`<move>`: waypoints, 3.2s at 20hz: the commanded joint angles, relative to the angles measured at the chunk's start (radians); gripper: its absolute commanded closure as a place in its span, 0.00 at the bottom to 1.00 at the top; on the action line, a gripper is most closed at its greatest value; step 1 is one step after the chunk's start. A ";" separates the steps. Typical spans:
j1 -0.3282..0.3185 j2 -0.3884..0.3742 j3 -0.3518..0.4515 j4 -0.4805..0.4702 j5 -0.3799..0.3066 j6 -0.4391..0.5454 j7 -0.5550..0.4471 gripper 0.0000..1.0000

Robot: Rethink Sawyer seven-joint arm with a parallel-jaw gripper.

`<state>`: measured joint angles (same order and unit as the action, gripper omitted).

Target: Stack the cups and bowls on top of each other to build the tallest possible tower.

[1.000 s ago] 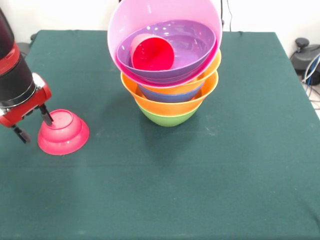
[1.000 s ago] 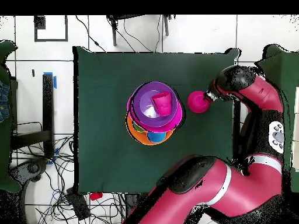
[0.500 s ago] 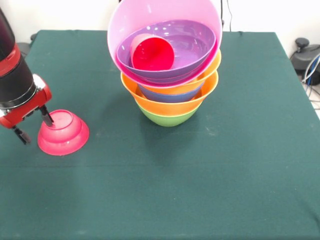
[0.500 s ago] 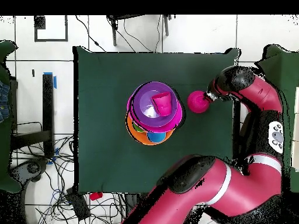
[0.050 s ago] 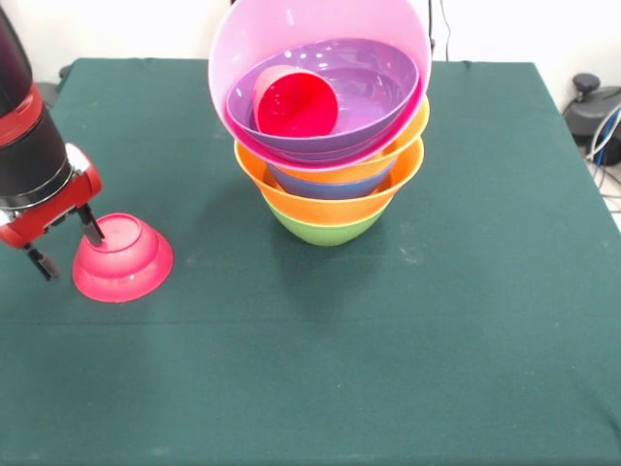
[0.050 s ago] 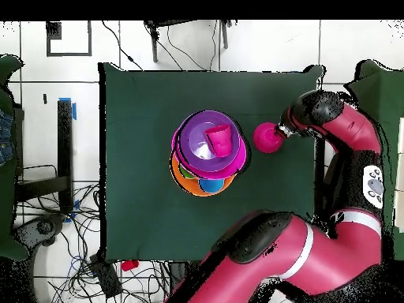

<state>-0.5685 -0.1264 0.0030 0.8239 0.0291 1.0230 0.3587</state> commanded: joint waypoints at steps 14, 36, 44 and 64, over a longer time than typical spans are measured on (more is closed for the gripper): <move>0.004 0.024 0.116 0.192 0.025 -0.212 0.184 0.00; -0.011 0.058 0.160 0.204 0.077 -0.140 0.146 0.00; -0.028 0.078 0.198 0.208 0.122 -0.065 0.121 0.00; 0.006 0.092 0.158 0.163 0.124 -0.025 0.149 1.00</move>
<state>-0.6115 -0.1407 0.0834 0.9132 0.1874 0.9424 0.3587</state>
